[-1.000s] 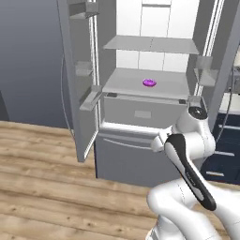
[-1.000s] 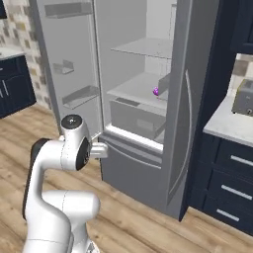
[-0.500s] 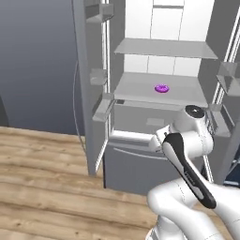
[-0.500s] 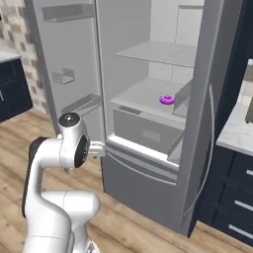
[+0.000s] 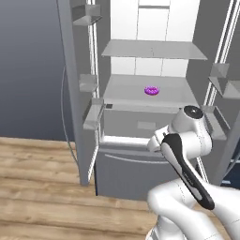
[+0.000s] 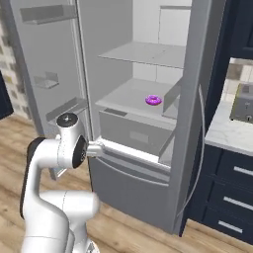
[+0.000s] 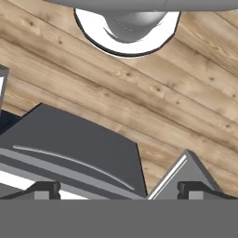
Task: Take the cake and donut from the fridge and place them on the empty tray on the dining counter.
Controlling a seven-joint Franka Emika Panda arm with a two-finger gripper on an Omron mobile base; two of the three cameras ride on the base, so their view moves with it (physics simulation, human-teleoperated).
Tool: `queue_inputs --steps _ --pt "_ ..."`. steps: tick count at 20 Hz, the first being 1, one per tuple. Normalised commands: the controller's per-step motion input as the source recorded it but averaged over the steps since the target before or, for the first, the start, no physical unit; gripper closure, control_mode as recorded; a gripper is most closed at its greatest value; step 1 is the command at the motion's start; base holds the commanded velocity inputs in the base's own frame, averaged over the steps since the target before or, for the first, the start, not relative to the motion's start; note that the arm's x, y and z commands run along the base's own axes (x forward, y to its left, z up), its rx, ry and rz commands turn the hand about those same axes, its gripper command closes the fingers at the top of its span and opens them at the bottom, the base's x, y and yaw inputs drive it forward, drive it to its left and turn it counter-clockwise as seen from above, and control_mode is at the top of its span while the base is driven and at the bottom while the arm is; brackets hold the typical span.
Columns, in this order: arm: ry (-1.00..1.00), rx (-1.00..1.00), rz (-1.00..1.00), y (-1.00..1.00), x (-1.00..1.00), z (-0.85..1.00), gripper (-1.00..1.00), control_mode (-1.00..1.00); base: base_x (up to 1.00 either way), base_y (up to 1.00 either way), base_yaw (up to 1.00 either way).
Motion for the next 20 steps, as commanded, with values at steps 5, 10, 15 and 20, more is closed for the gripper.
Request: queue_inputs --steps 5,10,15,20 --pt "0.0 0.0 0.0 0.0 0.0 0.0 -1.0 1.0 0.64 0.1 -0.16" --pt "0.0 0.0 0.0 0.0 0.0 0.0 -1.0 1.0 0.51 0.08 -0.17" --pt "0.0 0.0 0.0 0.0 0.0 0.0 -1.0 1.0 0.46 0.23 -0.21" --pt "0.0 0.0 0.0 0.0 0.0 0.0 -1.0 1.0 0.46 0.36 -0.24"
